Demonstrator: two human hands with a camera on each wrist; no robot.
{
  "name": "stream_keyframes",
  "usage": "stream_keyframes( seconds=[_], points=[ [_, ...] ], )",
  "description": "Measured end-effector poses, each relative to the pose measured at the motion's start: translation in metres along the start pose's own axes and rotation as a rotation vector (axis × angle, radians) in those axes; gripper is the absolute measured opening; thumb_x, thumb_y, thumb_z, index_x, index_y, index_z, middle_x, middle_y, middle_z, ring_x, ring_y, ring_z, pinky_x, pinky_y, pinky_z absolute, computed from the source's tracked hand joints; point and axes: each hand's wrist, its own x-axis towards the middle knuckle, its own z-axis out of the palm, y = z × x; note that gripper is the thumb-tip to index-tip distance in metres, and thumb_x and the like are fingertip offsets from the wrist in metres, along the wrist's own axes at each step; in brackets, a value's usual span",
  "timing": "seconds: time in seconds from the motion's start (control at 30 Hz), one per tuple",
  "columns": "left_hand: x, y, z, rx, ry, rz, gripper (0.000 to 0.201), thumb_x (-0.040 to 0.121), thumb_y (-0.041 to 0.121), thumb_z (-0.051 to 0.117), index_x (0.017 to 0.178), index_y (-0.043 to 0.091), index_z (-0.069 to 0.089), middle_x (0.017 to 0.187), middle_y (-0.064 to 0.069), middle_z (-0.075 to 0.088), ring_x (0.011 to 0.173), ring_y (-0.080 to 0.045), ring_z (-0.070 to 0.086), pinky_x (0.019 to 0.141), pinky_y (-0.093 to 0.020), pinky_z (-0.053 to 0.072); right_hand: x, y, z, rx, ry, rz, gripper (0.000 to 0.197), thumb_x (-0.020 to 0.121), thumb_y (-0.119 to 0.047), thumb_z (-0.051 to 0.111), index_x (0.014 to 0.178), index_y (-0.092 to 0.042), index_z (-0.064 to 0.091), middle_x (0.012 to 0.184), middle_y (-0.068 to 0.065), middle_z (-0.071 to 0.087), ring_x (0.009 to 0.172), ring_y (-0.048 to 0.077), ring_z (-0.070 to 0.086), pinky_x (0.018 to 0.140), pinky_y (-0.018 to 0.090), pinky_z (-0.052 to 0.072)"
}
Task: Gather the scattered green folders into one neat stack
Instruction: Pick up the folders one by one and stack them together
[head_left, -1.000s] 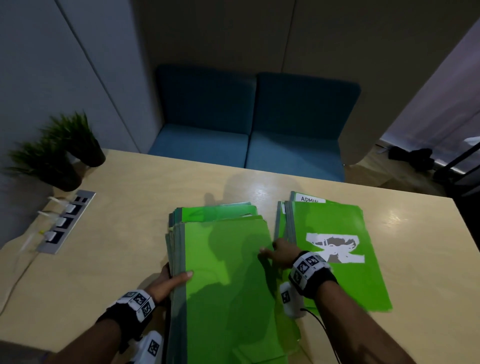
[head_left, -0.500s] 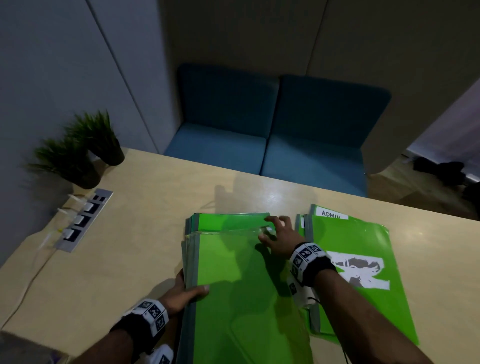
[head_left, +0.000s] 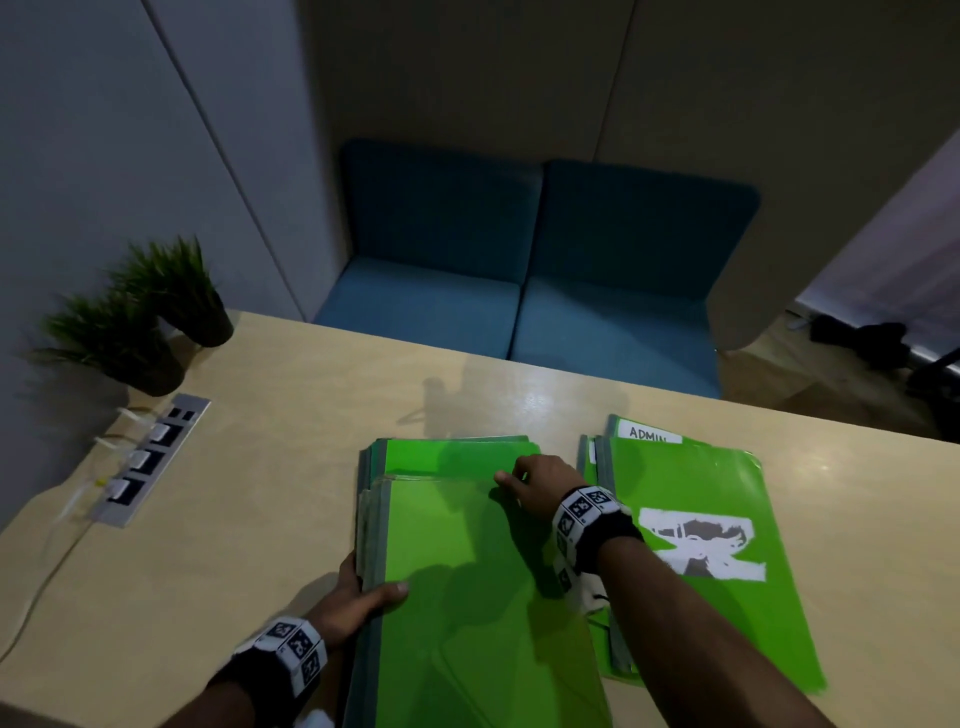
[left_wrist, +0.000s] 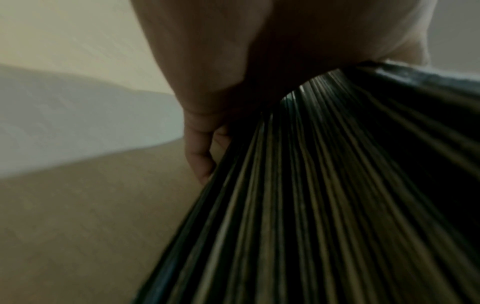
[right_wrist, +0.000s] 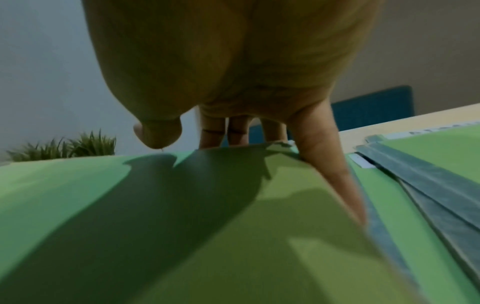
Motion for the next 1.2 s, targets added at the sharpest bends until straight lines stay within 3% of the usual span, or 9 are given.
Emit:
stream_keyframes(
  seconds=[0.1,0.17,0.27,0.4,0.6,0.93,1.07,1.13,1.2],
  points=[
    [-0.005,0.006,0.001,0.064,-0.003,0.016,0.180,0.003,0.086,0.068,0.152,0.015,-0.005,0.160,-0.012,0.014,0.143,-0.030,0.026,0.114,-0.039,0.025,-0.016,0.027,-0.003,0.205,-0.001,-0.021,0.044,0.100,-0.045,0.043,0.130,-0.017,0.059,0.132,0.008,0.061,0.120,0.027,0.057,0.100,0.037,0.043],
    [-0.008,0.008,0.001,0.099,-0.012,0.010,0.181,0.004,0.089,0.064,0.152,0.016,-0.008,0.161,-0.010,0.009,0.145,-0.029,0.021,0.115,-0.040,0.023,-0.032,0.066,-0.006,0.318,0.190,0.091,0.041,0.099,-0.032,0.052,0.137,-0.018,0.054,0.141,0.006,0.053,0.127,0.028,0.052,0.106,0.038,0.040],
    [-0.009,0.005,0.001,0.076,0.002,0.042,0.178,0.006,0.087,0.068,0.153,0.017,-0.006,0.161,-0.010,0.013,0.144,-0.029,0.024,0.115,-0.043,0.024,-0.064,0.139,-0.002,0.272,0.514,0.544,0.051,0.089,-0.031,0.065,0.136,-0.016,0.052,0.145,0.012,0.045,0.131,0.033,0.044,0.105,0.046,0.039],
    [-0.008,0.001,0.001,0.042,0.026,0.034,0.166,0.017,0.080,0.075,0.153,0.018,0.003,0.157,-0.012,0.025,0.138,-0.032,0.035,0.114,-0.045,0.029,-0.115,0.201,0.016,0.431,0.452,1.044,0.091,0.072,-0.052,0.079,0.135,-0.001,0.036,0.141,0.024,0.035,0.133,0.040,0.033,0.107,0.054,0.033],
    [-0.015,0.010,0.005,0.065,0.045,0.047,0.154,0.019,0.074,0.076,0.150,0.013,0.020,0.145,-0.016,0.043,0.116,-0.030,0.050,0.104,-0.043,0.038,-0.132,0.221,0.046,0.267,0.383,1.050,0.101,0.059,-0.060,0.083,0.127,-0.001,0.037,0.132,0.023,0.035,0.127,0.038,0.034,0.103,0.053,0.035],
    [-0.005,0.000,0.002,0.081,0.047,-0.001,0.154,0.023,0.076,0.078,0.151,0.018,0.015,0.148,-0.015,0.040,0.126,-0.036,0.047,0.108,-0.053,0.037,-0.134,0.208,0.042,0.423,0.374,1.024,0.116,0.052,-0.053,0.090,0.136,-0.001,0.029,0.139,0.021,0.033,0.132,0.038,0.033,0.108,0.048,0.034],
    [-0.010,0.005,0.003,0.082,0.057,-0.006,0.151,0.025,0.072,0.077,0.151,0.016,0.016,0.147,-0.015,0.041,0.126,-0.035,0.047,0.107,-0.049,0.037,-0.128,0.221,0.044,0.509,0.364,0.960,0.100,0.052,-0.076,0.065,0.132,-0.019,0.050,0.132,0.016,0.044,0.120,0.038,0.048,0.091,0.042,0.048],
    [-0.005,0.002,0.001,0.090,0.054,0.002,0.160,0.017,0.079,0.077,0.151,0.017,0.015,0.148,-0.014,0.041,0.126,-0.035,0.047,0.107,-0.049,0.037,-0.126,0.224,0.041,0.493,0.386,0.921,0.078,0.063,-0.068,0.062,0.124,-0.021,0.058,0.125,0.017,0.050,0.113,0.037,0.054,0.087,0.039,0.050],
    [-0.003,0.000,0.000,0.080,0.050,0.011,0.162,0.014,0.080,0.076,0.151,0.017,0.016,0.147,-0.014,0.042,0.125,-0.035,0.049,0.106,-0.048,0.039,-0.125,0.219,0.030,0.628,0.402,0.973,0.074,0.073,-0.035,0.077,0.135,-0.008,0.048,0.134,0.022,0.047,0.121,0.039,0.051,0.096,0.043,0.046]
  ],
)
